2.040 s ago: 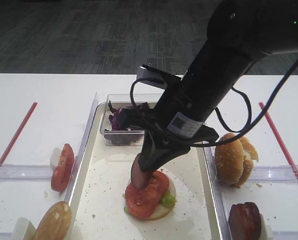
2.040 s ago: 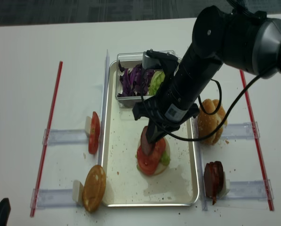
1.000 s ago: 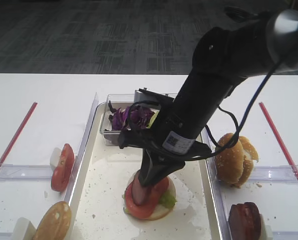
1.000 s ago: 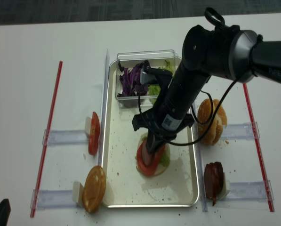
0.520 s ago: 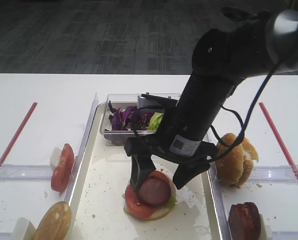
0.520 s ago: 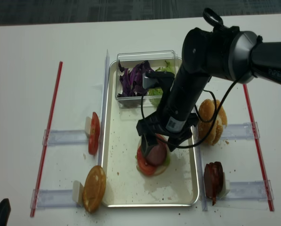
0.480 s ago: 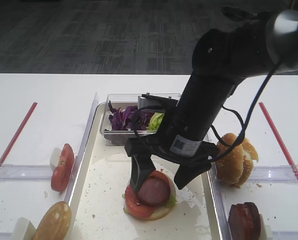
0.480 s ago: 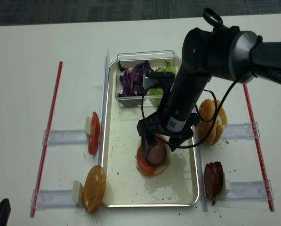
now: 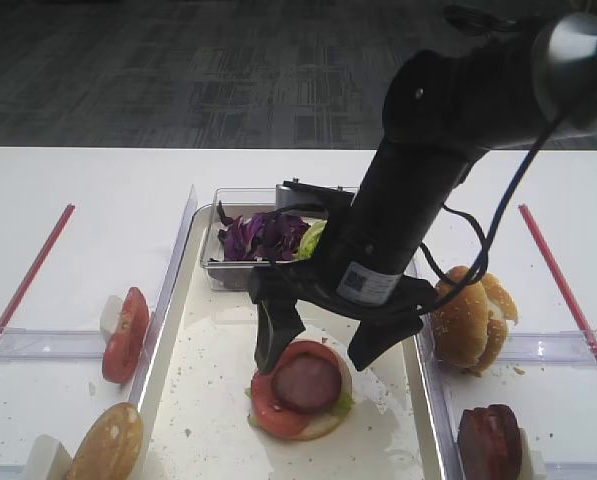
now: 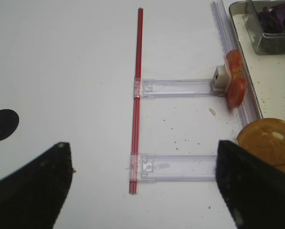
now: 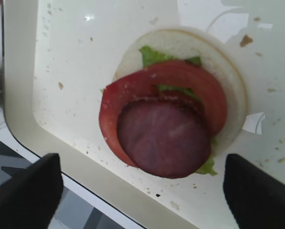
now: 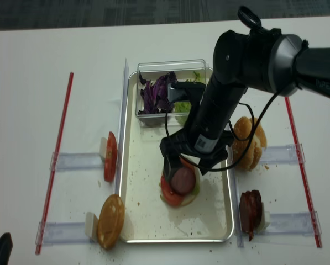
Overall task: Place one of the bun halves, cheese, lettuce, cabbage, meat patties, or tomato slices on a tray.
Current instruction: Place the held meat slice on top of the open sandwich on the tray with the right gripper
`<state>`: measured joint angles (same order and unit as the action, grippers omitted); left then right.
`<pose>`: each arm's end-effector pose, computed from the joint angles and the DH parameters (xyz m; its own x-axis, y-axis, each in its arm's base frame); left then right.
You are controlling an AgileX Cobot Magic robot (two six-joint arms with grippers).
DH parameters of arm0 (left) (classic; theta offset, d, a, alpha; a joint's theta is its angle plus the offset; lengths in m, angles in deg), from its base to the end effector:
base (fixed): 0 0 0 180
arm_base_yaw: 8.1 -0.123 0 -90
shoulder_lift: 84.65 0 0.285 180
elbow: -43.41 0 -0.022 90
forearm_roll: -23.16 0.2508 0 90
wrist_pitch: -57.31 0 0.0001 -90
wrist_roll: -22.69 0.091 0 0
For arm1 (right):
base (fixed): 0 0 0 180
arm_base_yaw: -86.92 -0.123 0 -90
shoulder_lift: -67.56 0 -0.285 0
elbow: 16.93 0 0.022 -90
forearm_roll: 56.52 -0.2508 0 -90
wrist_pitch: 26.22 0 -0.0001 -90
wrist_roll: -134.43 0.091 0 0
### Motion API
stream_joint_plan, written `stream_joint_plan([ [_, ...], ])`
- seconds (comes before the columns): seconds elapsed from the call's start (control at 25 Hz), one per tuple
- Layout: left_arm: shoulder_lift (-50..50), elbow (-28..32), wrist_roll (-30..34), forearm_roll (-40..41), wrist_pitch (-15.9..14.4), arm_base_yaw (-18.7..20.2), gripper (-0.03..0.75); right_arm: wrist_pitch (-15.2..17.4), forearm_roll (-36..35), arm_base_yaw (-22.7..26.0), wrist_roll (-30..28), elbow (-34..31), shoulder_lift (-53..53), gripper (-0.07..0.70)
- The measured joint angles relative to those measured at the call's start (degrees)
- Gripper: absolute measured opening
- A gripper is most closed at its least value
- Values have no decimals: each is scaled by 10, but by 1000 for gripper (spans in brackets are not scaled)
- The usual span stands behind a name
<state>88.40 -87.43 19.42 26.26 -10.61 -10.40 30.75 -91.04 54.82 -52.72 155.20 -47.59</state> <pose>-0.0119 0.0041 0.2647 -0.5554 -0.0590 -0.8295 -0.1020 0.9948 -0.0024 0.2740 0.2230 0.1830 -0.9375 -0.3474 0.0205 -0.2952 0.8253 0.4815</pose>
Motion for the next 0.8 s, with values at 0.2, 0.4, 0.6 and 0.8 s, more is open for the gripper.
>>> stream_joint_plan([
  [0.2, 0, 0, 0, 0, 0, 0, 565, 12, 8, 0, 13, 30, 25, 692],
  [0.4, 0, 0, 0, 0, 0, 0, 565, 35, 26, 0, 36, 63, 54, 692],
  [0.6, 0, 0, 0, 0, 0, 0, 565, 52, 41, 0, 50, 85, 87, 692],
  [0.8, 0, 0, 0, 0, 0, 0, 565, 61, 58, 0, 67, 96, 106, 692],
])
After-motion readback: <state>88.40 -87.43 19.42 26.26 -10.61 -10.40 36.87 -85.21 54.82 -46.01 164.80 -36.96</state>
